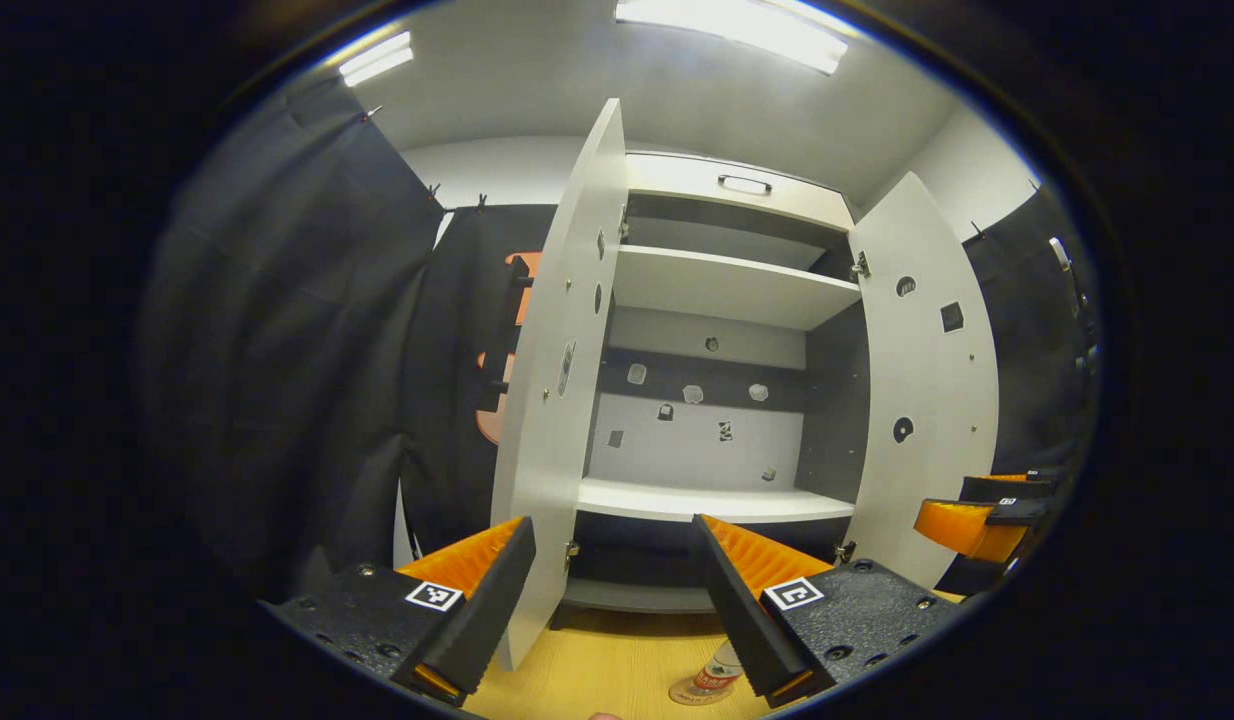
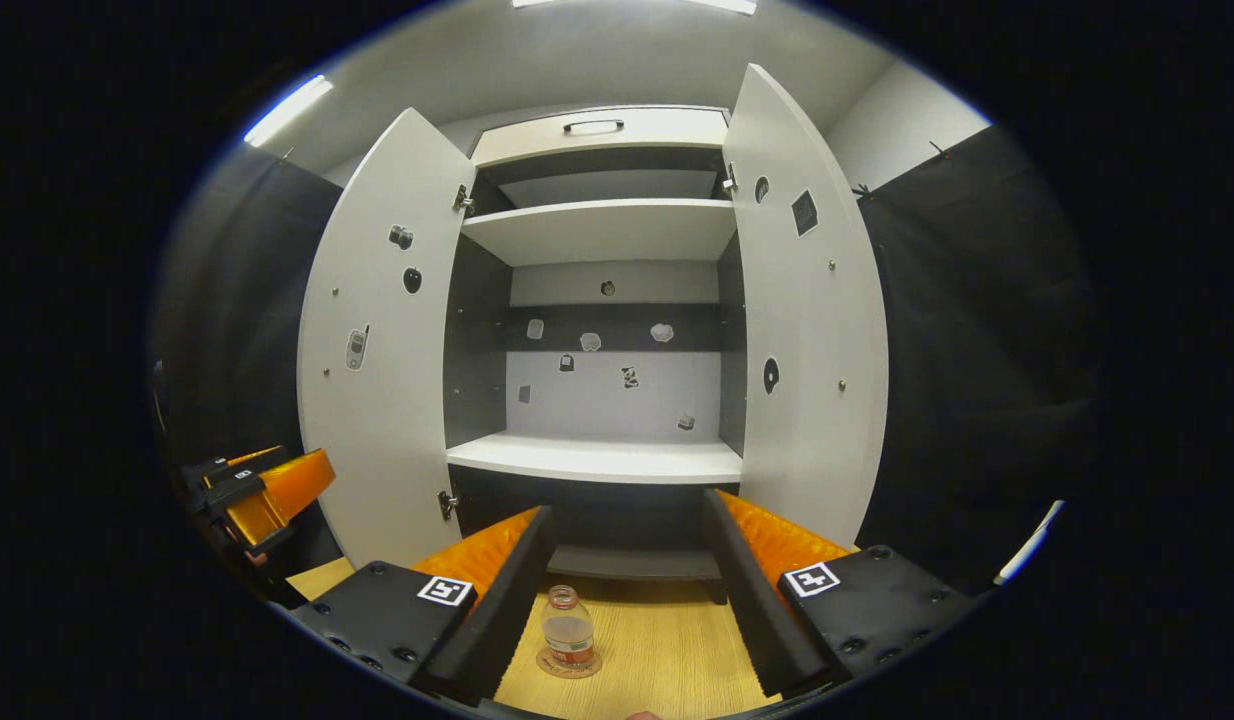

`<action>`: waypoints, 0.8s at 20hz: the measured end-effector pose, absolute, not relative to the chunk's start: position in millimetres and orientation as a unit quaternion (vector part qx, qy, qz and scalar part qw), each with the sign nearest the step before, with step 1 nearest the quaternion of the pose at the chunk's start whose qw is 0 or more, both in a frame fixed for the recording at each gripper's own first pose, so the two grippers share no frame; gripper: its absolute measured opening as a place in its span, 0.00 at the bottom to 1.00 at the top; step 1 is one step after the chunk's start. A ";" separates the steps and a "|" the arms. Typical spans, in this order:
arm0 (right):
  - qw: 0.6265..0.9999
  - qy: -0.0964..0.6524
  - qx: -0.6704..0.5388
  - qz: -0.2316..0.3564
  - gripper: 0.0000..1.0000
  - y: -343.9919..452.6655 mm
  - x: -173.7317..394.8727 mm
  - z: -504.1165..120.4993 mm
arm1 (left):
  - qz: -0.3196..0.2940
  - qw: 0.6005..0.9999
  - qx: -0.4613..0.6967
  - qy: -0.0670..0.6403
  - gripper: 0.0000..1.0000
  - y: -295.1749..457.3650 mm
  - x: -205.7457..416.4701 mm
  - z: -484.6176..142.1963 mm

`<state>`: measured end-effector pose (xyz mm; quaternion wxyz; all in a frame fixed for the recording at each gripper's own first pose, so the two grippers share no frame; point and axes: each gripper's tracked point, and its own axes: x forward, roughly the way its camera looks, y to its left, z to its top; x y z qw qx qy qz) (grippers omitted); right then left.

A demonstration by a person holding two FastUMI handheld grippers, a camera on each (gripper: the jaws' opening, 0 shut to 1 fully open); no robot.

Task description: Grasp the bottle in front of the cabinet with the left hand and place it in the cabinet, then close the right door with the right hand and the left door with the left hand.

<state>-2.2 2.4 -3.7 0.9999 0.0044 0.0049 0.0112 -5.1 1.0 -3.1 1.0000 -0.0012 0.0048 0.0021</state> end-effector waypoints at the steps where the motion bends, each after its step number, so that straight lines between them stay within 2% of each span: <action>1: 1.000 0.005 0.005 0.012 0.97 2.6 -2.0 -3.9 | 0.002 1.000 -0.001 0.004 0.95 0.6 -5.2 -2.8; 10: 1.000 0.012 0.012 0.011 0.97 1.6 -0.5 -10.0 | -0.002 1.000 0.005 0.009 0.95 -2.5 -2.2 -5.2; 11: 1.000 0.012 0.013 0.011 0.97 1.5 0.2 -9.9 | -0.003 1.000 0.006 0.010 0.92 -2.7 -1.0 -5.9; 12: 1.000 0.012 0.013 0.010 0.97 1.2 0.3 -10.3 | -0.005 1.000 0.007 0.011 0.95 -4.0 1.3 -6.2; 16: 1.000 0.013 0.021 0.017 0.97 6.2 -3.0 -11.6 | -0.038 0.999 0.004 0.013 0.94 -26.0 15.1 -11.6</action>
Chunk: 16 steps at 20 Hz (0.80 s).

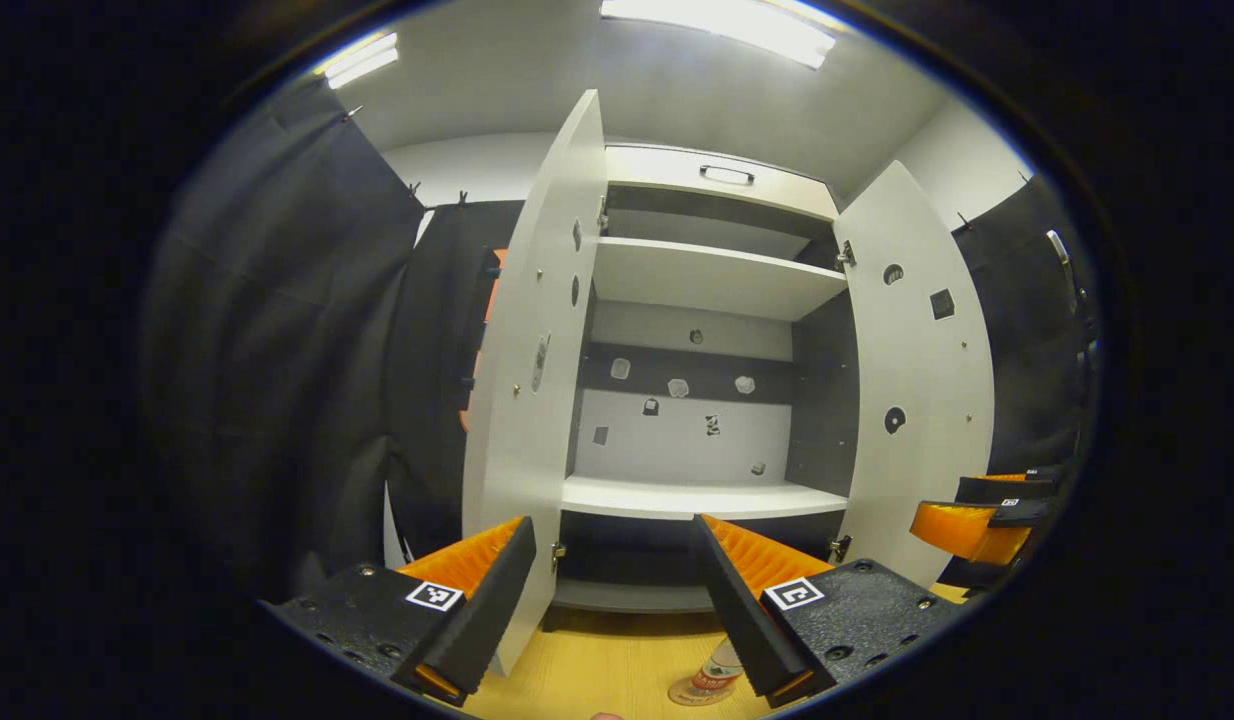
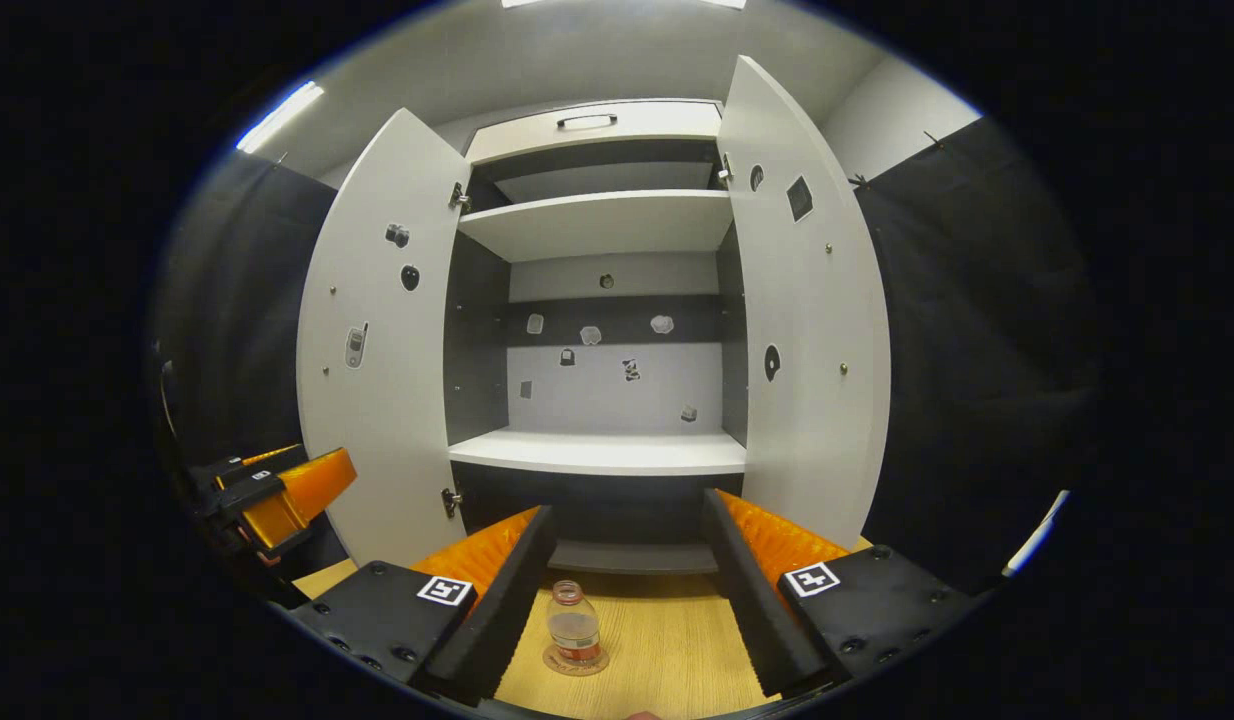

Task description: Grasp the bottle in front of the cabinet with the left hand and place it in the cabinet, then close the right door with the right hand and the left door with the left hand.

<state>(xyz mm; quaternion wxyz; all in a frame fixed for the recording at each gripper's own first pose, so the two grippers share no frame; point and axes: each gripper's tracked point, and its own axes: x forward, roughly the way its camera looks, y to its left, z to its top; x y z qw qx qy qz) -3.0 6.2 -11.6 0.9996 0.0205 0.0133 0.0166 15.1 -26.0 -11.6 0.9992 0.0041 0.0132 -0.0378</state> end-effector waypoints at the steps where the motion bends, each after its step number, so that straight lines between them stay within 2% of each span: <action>1: 0.999 0.014 0.023 0.018 0.97 7.3 -5.8 -12.5 | -0.051 0.999 0.000 0.016 0.94 -37.6 19.7 -18.0; 6: 1.000 0.011 0.012 0.010 0.97 -1.7 -22.1 -10.1 | -0.141 0.989 -0.022 0.034 0.94 -109.1 30.9 -61.8; 10: 1.000 0.013 0.024 0.010 0.97 -12.4 -38.5 -9.8 | -0.150 0.987 -0.034 0.047 0.95 -141.4 42.1 -102.6; 16: 0.999 -0.012 0.035 -0.037 0.97 -45.4 -68.3 0.8 | -0.183 0.979 0.004 0.094 0.95 -179.9 51.8 -196.0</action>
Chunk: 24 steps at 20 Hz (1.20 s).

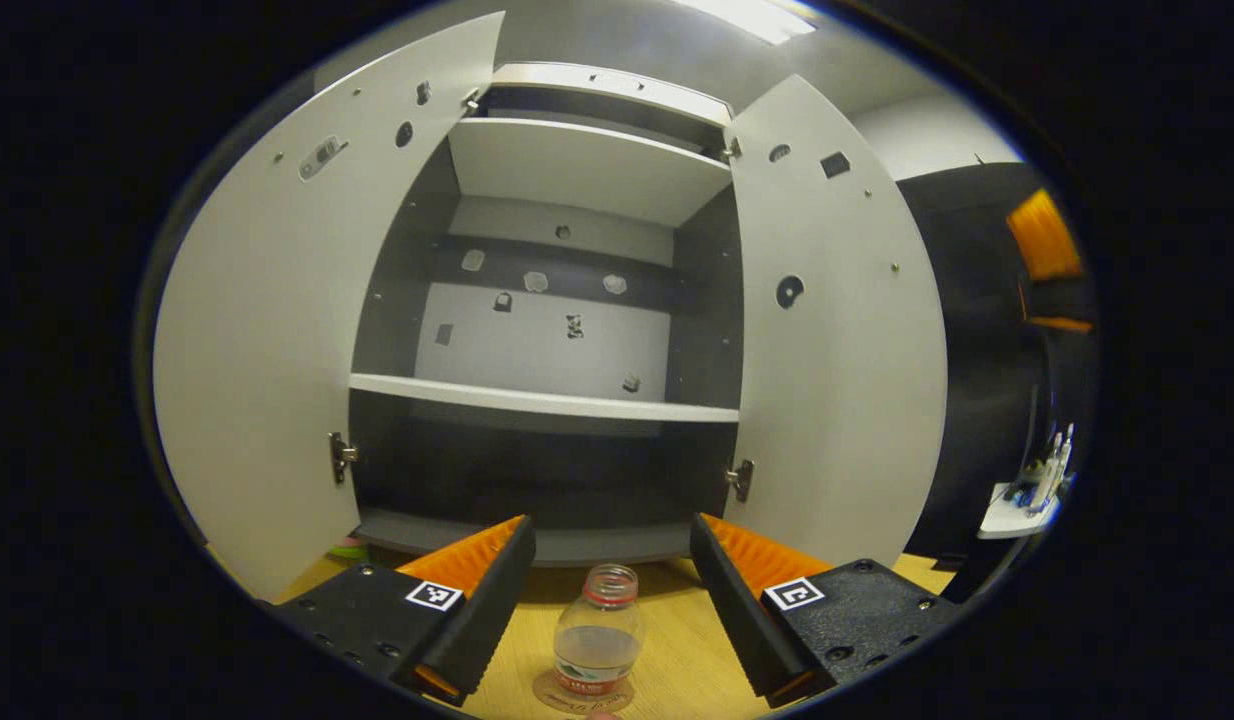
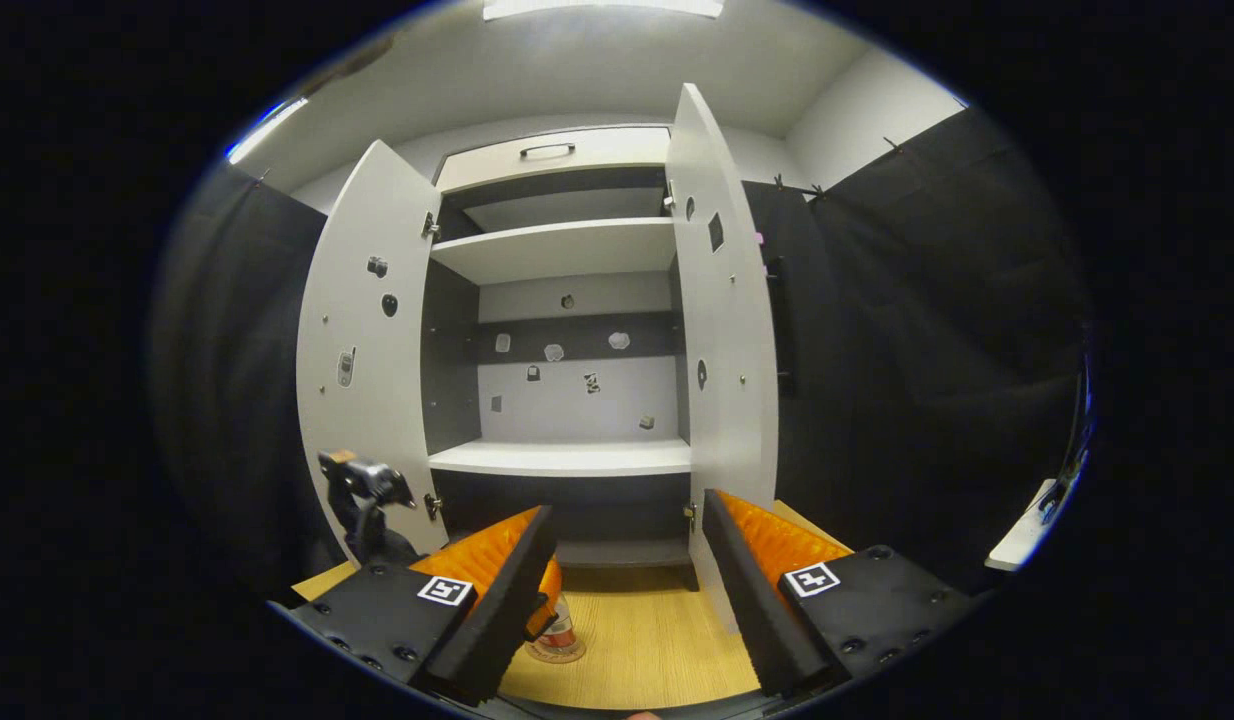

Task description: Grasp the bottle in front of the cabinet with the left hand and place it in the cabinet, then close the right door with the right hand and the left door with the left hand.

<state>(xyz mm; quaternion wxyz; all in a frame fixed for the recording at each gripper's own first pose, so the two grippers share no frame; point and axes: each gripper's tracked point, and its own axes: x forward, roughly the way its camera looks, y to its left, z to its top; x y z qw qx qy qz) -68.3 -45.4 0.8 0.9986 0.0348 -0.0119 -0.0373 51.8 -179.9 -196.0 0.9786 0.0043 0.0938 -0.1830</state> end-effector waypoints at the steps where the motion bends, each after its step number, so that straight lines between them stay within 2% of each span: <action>1: 0.998 -0.016 0.037 -0.047 0.97 -53.4 -73.0 1.5 | -0.180 0.978 0.004 0.107 0.95 -181.2 53.3 -214.3; 3: 0.997 -0.023 0.048 -0.062 0.97 -65.9 -82.5 3.3 | -0.167 0.978 -0.008 0.127 0.95 -181.5 54.1 -242.2; 6: 0.995 -0.037 0.058 -0.077 0.97 -84.1 -93.7 7.3 | -0.158 0.973 0.032 0.164 0.95 -178.5 49.7 -284.0; 11: 0.994 -0.029 0.050 -0.087 0.98 -106.9 -100.1 4.9 | -0.147 0.975 0.048 0.160 0.95 -179.9 47.1 -310.8; 17: 0.995 -0.024 0.056 -0.077 0.98 -110.0 -98.9 2.8 | -0.120 0.971 0.068 0.195 0.95 -166.4 44.9 -349.3; 19: 0.996 -0.022 0.056 -0.072 0.98 -109.0 -97.9 0.6 | -0.121 0.968 0.074 0.209 0.74 -160.4 44.8 -348.2; 24: 0.996 -0.019 0.056 -0.074 0.98 -115.4 -94.4 -4.2 | -0.153 0.961 -0.012 0.228 0.72 -165.2 27.6 -303.1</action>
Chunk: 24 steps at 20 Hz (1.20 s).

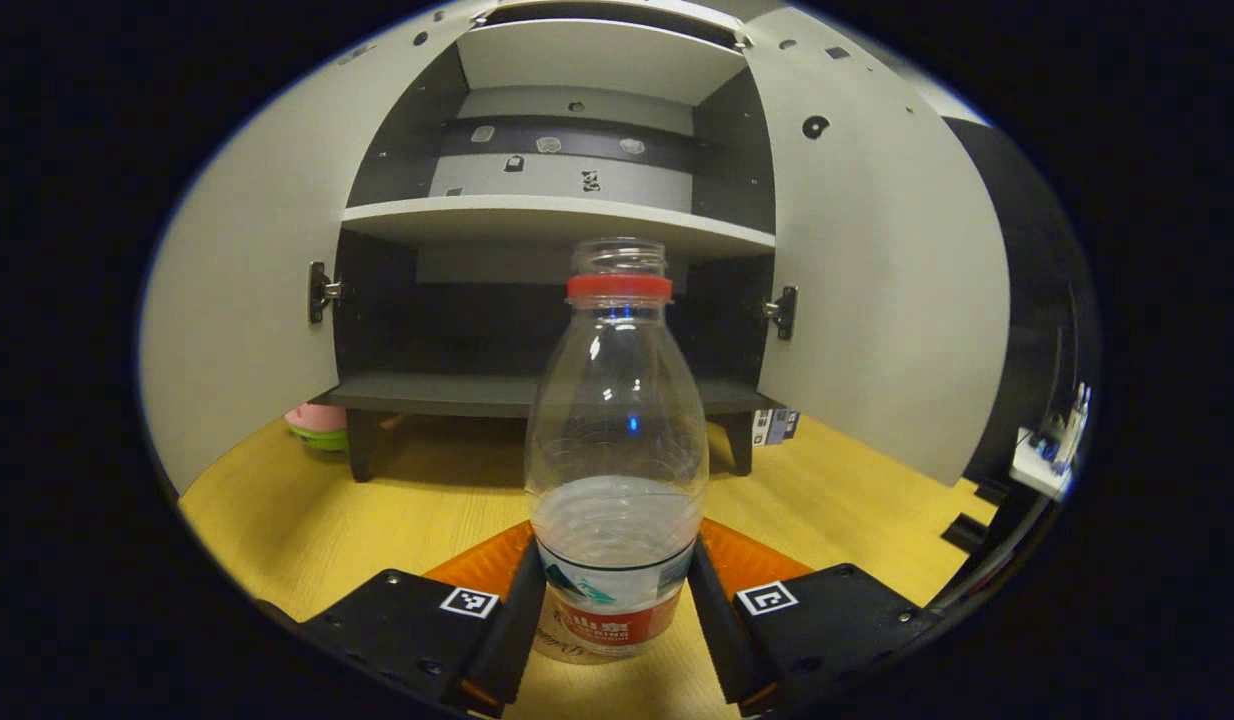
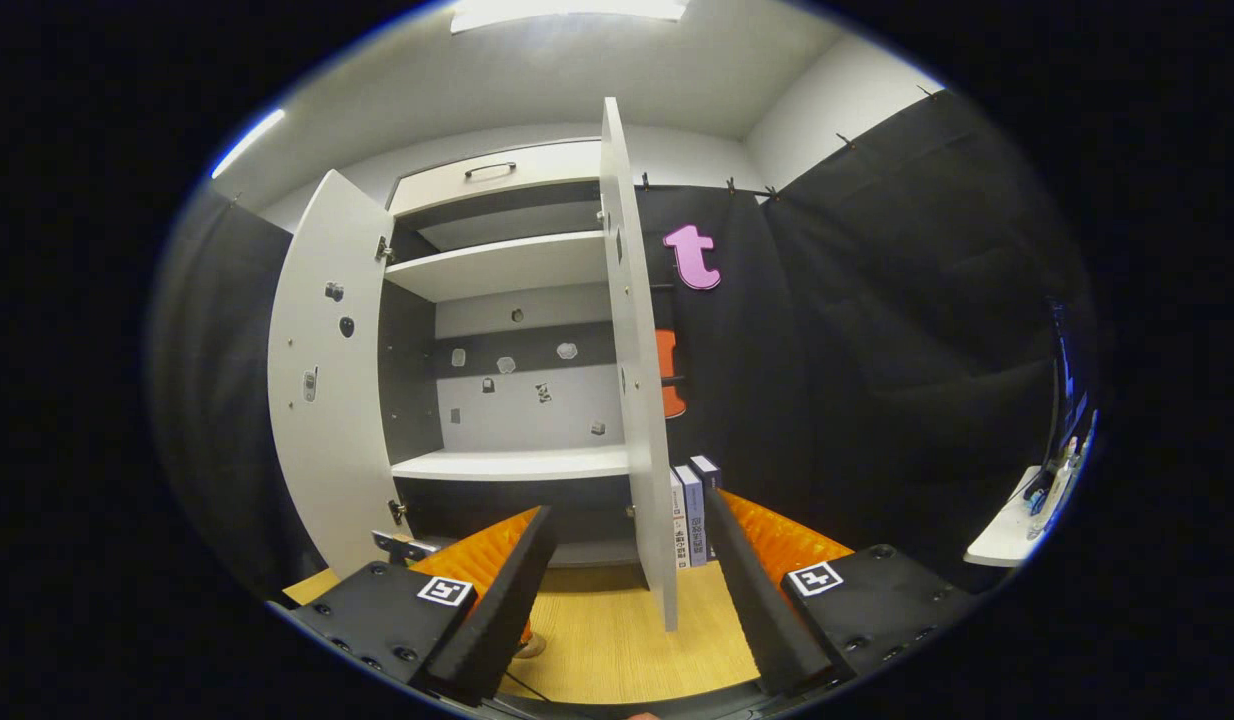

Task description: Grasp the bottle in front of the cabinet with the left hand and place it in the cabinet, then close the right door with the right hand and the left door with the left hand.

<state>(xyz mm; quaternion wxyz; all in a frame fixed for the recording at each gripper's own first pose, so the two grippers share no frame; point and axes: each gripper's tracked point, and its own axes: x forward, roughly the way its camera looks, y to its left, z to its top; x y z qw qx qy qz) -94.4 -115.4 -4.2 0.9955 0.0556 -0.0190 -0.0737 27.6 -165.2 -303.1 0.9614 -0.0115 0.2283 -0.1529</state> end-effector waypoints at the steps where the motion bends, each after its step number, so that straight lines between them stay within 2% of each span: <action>1: 0.996 -0.018 0.057 -0.071 0.98 -115.4 -94.2 -5.1 | -0.157 0.961 -0.028 0.224 0.72 -163.9 25.5 -286.7; 6: 0.996 -0.019 0.057 -0.066 0.98 -123.6 -94.0 -10.8 | -0.177 0.974 -0.012 0.144 0.72 -143.9 25.0 -168.8; 8: 0.996 -0.018 0.056 -0.073 0.98 -129.3 -92.2 -14.4 | -0.189 0.976 -0.039 0.100 0.72 -145.8 33.3 -112.5; 11: 0.995 -0.018 0.062 -0.079 0.98 -134.4 -89.8 -16.8 | -0.181 0.978 -0.091 0.058 0.72 -142.4 64.0 -36.5; 16: 0.991 -0.021 0.071 -0.107 0.98 -154.4 -100.8 -24.6 | -0.180 0.976 -0.113 0.038 0.72 -139.8 134.3 49.0; 20: 0.986 -0.018 0.063 -0.155 0.98 -184.1 -115.2 -31.3 | -0.195 0.975 -0.097 0.041 0.71 -166.7 210.7 80.5; 24: 0.976 -0.019 0.067 -0.205 0.98 -210.3 -136.2 -34.6 | -0.196 0.974 -0.074 0.088 0.72 -201.9 294.3 62.6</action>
